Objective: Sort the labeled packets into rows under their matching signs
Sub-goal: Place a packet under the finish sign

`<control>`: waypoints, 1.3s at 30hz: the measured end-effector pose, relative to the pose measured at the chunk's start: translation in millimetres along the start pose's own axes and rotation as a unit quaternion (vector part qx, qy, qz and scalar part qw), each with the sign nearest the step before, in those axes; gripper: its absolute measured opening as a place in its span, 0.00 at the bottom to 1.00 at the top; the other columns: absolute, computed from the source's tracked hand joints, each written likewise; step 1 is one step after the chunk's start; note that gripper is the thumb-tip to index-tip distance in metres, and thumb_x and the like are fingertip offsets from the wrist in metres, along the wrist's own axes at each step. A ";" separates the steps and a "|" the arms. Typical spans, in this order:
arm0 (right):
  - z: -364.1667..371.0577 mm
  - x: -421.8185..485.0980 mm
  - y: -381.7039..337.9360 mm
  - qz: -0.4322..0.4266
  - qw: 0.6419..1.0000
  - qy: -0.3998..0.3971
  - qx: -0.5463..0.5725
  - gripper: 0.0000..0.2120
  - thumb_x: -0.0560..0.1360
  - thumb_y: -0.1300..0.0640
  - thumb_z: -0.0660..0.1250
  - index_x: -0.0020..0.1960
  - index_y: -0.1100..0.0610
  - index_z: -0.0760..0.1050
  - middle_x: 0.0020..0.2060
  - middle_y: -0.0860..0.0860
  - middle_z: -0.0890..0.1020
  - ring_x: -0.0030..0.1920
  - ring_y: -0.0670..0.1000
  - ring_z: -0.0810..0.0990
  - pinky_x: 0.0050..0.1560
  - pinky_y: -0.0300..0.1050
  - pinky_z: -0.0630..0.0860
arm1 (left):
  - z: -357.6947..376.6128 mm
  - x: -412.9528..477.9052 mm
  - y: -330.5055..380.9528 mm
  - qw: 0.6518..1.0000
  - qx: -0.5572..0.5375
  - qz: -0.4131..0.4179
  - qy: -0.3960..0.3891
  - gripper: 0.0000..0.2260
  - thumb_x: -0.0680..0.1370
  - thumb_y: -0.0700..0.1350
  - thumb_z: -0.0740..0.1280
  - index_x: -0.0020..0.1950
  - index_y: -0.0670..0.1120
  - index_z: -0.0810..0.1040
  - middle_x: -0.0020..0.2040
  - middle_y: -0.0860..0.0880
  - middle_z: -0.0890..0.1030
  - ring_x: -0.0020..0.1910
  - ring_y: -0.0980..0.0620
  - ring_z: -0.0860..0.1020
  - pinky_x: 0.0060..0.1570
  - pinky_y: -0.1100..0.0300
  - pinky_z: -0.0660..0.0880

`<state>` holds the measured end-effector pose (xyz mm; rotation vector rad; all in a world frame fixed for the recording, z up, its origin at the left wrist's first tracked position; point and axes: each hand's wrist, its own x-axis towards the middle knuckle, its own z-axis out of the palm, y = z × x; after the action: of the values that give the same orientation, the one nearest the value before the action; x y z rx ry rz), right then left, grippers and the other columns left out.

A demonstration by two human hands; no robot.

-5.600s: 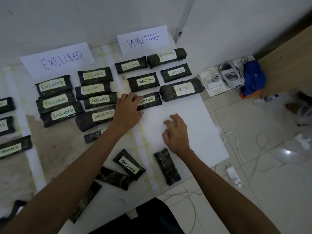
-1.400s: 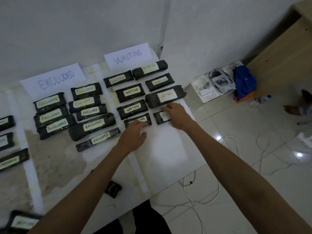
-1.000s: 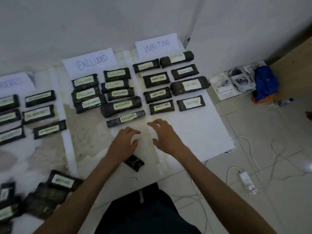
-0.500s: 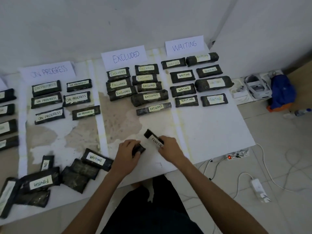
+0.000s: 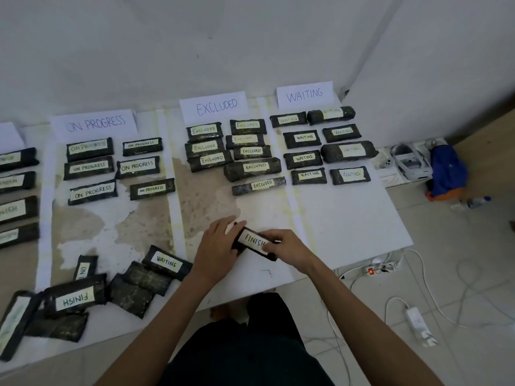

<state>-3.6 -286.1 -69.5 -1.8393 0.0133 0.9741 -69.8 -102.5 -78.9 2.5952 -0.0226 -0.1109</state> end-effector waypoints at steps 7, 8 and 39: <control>26.1 7.6 -26.2 -0.042 0.997 -0.041 -0.046 0.14 0.74 0.66 0.65 0.59 0.59 0.78 0.51 0.57 0.81 0.43 0.50 0.81 0.43 0.40 0.80 | -17.2 -10.2 -16.5 0.987 0.122 0.099 0.028 0.18 0.67 0.46 0.70 0.57 0.46 0.78 0.52 0.49 0.81 0.51 0.49 0.76 0.55 0.56 0.68; 31.5 10.4 -30.6 -0.049 0.996 -0.045 -0.056 0.14 0.74 0.65 0.65 0.60 0.59 0.78 0.52 0.57 0.81 0.46 0.52 0.81 0.46 0.42 0.81 | -20.8 -12.7 -20.2 0.988 0.123 0.092 0.030 0.18 0.67 0.45 0.71 0.57 0.46 0.78 0.51 0.48 0.81 0.50 0.48 0.77 0.53 0.55 0.71; 332.7 81.3 -115.5 -0.124 0.935 -0.185 -0.277 0.14 0.75 0.59 0.65 0.60 0.53 0.75 0.48 0.48 0.79 0.40 0.45 0.78 0.40 0.35 0.74 | -158.0 -207.0 -303.3 0.959 0.060 -0.253 0.110 0.20 0.64 0.40 0.72 0.56 0.45 0.76 0.52 0.46 0.77 0.48 0.43 0.75 0.45 0.51 0.73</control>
<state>-103.7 60.8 -85.5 -2.0541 -0.7762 1.2068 -264.7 246.5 -85.8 2.6572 0.7380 -0.0037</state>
